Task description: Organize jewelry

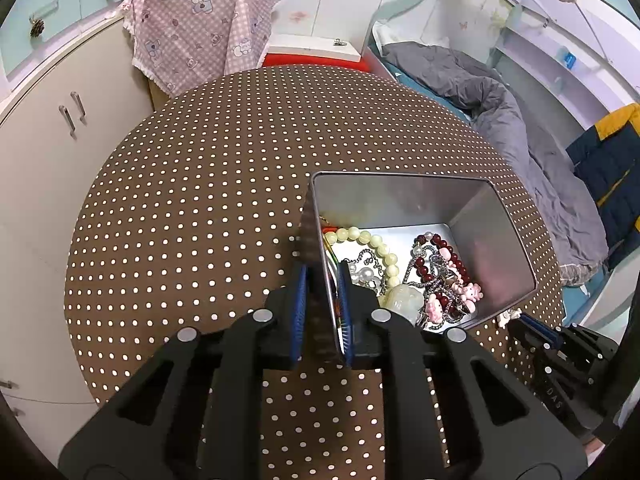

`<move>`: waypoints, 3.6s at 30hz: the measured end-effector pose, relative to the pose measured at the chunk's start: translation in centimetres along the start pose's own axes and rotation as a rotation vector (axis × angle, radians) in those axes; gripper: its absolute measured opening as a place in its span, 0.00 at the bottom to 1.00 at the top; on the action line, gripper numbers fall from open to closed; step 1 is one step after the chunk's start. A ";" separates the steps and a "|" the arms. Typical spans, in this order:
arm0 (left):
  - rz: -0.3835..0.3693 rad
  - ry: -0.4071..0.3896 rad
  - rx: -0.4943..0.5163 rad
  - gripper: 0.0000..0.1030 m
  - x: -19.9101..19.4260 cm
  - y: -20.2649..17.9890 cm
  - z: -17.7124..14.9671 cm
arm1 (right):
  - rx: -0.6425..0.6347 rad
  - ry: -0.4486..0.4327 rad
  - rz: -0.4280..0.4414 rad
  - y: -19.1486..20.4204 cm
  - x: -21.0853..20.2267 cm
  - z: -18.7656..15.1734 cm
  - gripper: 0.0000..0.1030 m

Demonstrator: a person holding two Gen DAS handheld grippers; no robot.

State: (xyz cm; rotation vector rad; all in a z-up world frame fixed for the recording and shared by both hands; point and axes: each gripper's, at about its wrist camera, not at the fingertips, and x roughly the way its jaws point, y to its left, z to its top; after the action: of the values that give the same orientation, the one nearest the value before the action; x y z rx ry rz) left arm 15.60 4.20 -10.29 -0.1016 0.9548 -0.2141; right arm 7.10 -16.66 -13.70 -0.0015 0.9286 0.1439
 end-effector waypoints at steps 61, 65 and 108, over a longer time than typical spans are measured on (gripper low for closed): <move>0.050 -0.144 0.079 0.65 -4.4 -0.8 -0.8 | -0.041 -0.148 0.109 4.2 -4.4 8.1 0.70; 0.060 -0.169 0.087 0.68 -5.7 -1.2 -1.2 | -0.031 -0.160 0.102 3.9 -4.9 8.0 0.71; 0.080 -0.488 0.125 0.84 -18.8 -6.5 -3.5 | -0.042 -0.533 0.021 3.5 -17.1 4.7 0.92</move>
State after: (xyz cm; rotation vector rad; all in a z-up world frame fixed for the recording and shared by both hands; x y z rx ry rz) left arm 1.32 2.16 3.87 0.0015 0.4567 -0.1640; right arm 0.31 -15.01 2.99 0.0080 0.3938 0.1727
